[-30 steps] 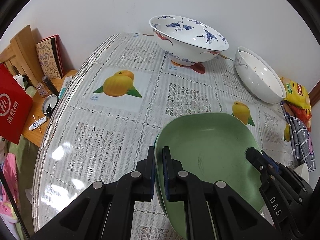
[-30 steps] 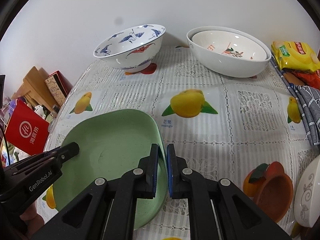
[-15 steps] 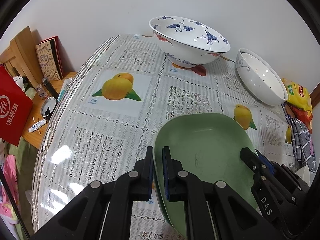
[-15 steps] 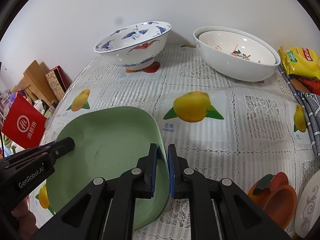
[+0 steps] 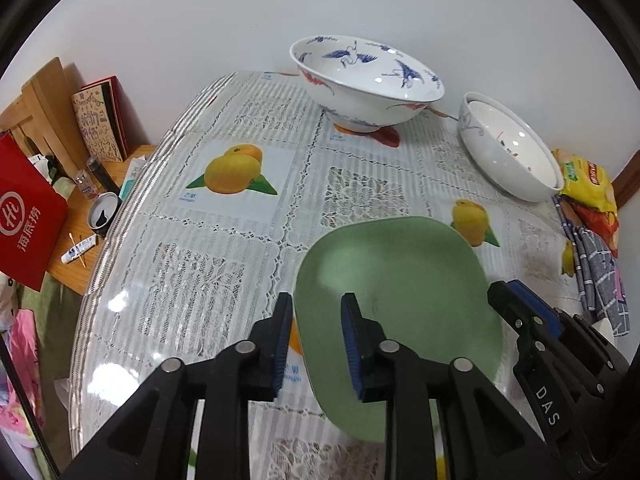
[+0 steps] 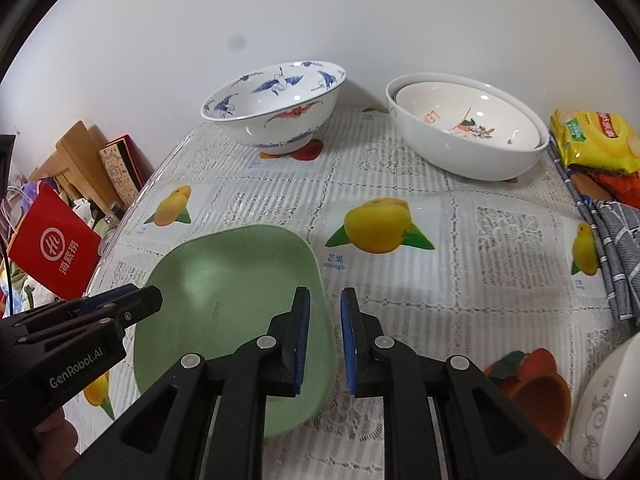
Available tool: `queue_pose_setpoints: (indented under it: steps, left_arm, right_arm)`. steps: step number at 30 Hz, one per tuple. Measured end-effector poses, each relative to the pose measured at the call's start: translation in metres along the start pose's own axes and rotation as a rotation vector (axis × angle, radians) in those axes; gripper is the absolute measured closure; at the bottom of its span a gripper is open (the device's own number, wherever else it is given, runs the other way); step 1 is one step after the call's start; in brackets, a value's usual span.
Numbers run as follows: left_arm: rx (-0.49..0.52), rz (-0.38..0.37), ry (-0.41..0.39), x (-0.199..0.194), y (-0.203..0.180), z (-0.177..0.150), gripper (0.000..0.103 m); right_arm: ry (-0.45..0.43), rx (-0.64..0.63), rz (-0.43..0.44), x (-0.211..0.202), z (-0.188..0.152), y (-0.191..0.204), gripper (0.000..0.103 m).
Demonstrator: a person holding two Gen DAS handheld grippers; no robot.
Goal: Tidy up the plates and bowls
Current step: 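Lower the green plate onto the blue plate and open both grippers, then move both tools toward the small brown clay bowl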
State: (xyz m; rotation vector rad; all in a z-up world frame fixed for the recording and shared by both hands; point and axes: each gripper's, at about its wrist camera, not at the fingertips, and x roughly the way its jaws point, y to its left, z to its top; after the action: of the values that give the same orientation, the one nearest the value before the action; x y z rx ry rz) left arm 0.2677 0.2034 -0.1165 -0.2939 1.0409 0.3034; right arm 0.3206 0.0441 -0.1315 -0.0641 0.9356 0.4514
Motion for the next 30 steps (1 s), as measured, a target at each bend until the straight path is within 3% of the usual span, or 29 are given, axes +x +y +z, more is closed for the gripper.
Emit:
queue_pose_setpoints:
  steps: [3, 8, 10, 17, 21, 23, 27, 30]
  left_arm:
    - [0.011, -0.003, -0.023, -0.016, -0.005, -0.004, 0.077]
    - [0.045, -0.024, -0.067, -0.049, -0.026, -0.016, 0.073]
    - [0.062, -0.034, -0.090, -0.063, -0.036, -0.022, 0.069]
    - [0.132, -0.071, -0.154, -0.106, -0.078, -0.046, 0.062]
    - [0.169, -0.103, -0.183, -0.126, -0.102, -0.061, 0.060]
    - [0.190, -0.113, -0.198, -0.135, -0.113, -0.070, 0.057]
    - [0.221, -0.122, -0.229, -0.149, -0.132, -0.083, 0.048]
    - [0.236, -0.140, -0.237, -0.154, -0.141, -0.090, 0.046]
  right_arm:
    - [-0.010, 0.006, -0.003, -0.015, -0.003, -0.003, 0.086]
    - [-0.054, 0.025, -0.018, -0.054, -0.012, -0.014, 0.069]
    - [-0.075, 0.032, -0.036, -0.072, -0.018, -0.022, 0.068]
    - [-0.150, 0.069, -0.106, -0.138, -0.046, -0.057, 0.046]
    - [-0.183, 0.098, -0.143, -0.167, -0.063, -0.077, 0.038]
    - [-0.197, 0.114, -0.165, -0.181, -0.071, -0.087, 0.029]
    - [-0.255, 0.137, -0.237, -0.208, -0.090, -0.107, 0.023]
    - [-0.275, 0.157, -0.269, -0.225, -0.100, -0.122, 0.023]
